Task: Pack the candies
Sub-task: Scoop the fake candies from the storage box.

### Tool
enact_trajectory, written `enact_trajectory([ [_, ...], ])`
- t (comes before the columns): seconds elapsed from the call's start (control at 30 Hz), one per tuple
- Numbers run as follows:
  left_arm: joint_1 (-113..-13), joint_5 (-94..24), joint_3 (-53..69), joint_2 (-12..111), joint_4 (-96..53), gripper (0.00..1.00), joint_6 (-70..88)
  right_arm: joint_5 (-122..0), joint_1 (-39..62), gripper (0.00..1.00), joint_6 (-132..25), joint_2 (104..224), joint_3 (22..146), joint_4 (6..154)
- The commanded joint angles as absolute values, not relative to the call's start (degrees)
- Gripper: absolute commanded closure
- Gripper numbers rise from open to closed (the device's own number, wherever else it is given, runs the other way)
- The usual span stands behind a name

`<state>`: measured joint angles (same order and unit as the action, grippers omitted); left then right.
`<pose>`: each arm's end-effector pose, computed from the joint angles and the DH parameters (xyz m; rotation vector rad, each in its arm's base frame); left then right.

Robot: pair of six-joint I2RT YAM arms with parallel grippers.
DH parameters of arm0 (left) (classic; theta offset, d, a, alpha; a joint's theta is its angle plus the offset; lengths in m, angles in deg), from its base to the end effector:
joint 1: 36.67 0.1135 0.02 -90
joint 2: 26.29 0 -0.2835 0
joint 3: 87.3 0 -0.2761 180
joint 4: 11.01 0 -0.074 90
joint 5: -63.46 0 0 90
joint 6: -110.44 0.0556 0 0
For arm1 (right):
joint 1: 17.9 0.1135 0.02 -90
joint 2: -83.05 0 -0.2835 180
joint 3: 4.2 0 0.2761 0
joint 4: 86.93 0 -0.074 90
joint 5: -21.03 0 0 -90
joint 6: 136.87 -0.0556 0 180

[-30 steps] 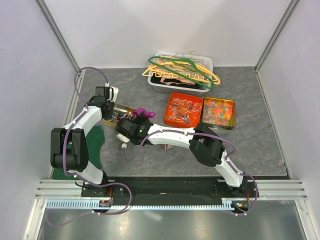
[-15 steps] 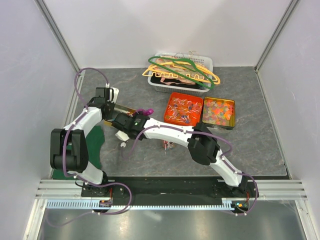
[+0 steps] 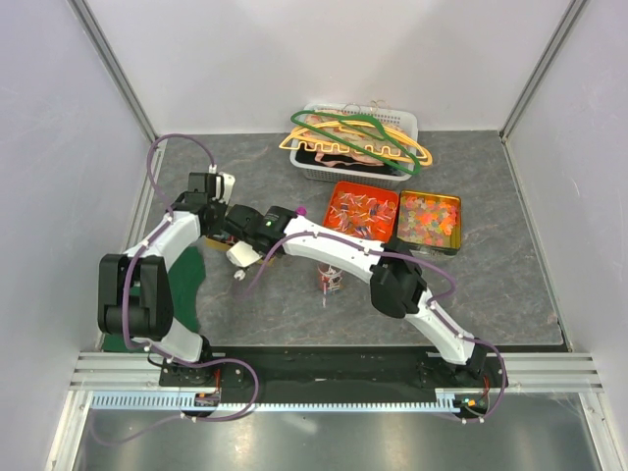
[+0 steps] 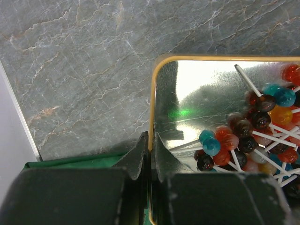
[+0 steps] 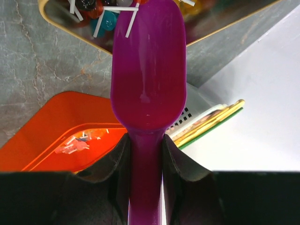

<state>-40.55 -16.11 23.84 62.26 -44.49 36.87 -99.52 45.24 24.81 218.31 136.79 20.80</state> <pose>0.3498 -0.0136 0.2009 0.3666 2.4782 0.3183 0.2713 0.4731 0.2288 -2.4109 1.1673 -0.7697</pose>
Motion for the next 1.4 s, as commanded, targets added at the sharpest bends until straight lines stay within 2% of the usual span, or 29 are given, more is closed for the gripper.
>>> enact_trajectory([
  [0.0,-40.27,-15.82,23.2,58.61,-39.38,0.98,37.32,-91.39,44.6,1.0,21.16,222.18,140.01,13.99],
  [0.9,-39.83,-16.44,23.81,58.7,-38.68,0.98,37.06,-80.66,45.3,1.0,12.11,225.52,143.61,19.08],
  [1.37,-39.3,-16.88,23.81,58.7,-38.5,0.98,37.06,-78.46,46.18,1.0,3.5,225.61,139.22,26.29],
])
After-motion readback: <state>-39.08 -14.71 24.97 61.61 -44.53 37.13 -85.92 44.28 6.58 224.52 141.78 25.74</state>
